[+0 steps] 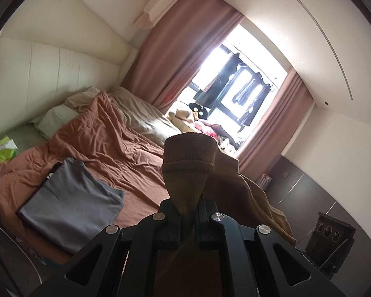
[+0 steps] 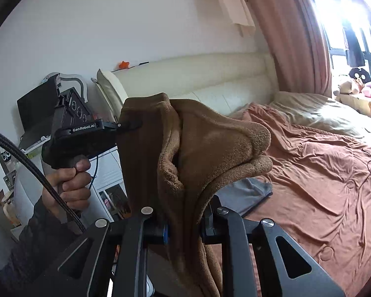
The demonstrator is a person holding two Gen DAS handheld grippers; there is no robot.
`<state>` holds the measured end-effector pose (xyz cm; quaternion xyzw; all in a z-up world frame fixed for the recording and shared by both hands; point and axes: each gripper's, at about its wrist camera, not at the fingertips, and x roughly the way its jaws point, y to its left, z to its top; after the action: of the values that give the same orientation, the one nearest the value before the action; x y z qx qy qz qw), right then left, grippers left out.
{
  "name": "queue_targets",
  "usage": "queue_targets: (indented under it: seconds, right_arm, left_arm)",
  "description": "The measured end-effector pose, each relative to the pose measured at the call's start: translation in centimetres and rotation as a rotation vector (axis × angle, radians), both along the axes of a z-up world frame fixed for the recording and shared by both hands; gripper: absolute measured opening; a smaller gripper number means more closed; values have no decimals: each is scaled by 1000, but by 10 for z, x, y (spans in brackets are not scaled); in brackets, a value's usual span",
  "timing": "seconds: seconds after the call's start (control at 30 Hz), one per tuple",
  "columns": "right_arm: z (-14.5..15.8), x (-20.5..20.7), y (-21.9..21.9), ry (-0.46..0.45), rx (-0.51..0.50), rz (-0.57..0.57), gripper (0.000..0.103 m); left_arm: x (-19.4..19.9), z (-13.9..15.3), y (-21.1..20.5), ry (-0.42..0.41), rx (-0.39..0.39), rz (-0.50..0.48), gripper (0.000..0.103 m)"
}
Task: Fold small clothes
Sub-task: 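Lift the folded brown shirt with both tools and carry it to the clothes stack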
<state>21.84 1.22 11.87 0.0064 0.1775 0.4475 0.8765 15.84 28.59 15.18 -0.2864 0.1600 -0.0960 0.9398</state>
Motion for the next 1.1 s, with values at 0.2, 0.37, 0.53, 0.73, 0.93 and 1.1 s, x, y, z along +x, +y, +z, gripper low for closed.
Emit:
queue_targets:
  seconds: [0.2, 0.37, 0.53, 0.73, 0.93, 1.1]
  right_arm:
    - [-17, 32, 55, -2, -6, 59, 14]
    - [-25, 56, 93, 7, -16, 117, 14]
    - [-35, 79, 119, 30, -26, 168, 14]
    - [-51, 125, 152, 74, -57, 180, 14]
    - [-70, 184, 171, 126, -91, 132, 14]
    - [-77, 229, 179, 155, -109, 101, 14]
  left_arm:
    - [17, 1, 50, -12, 17, 46, 7]
    - [31, 1, 82, -17, 44, 71, 7]
    - [40, -6, 112, 6, 50, 111, 7]
    - [53, -24, 145, 45, 43, 160, 7]
    - [88, -57, 172, 97, 25, 183, 7]
    - [126, -84, 191, 143, -3, 189, 7]
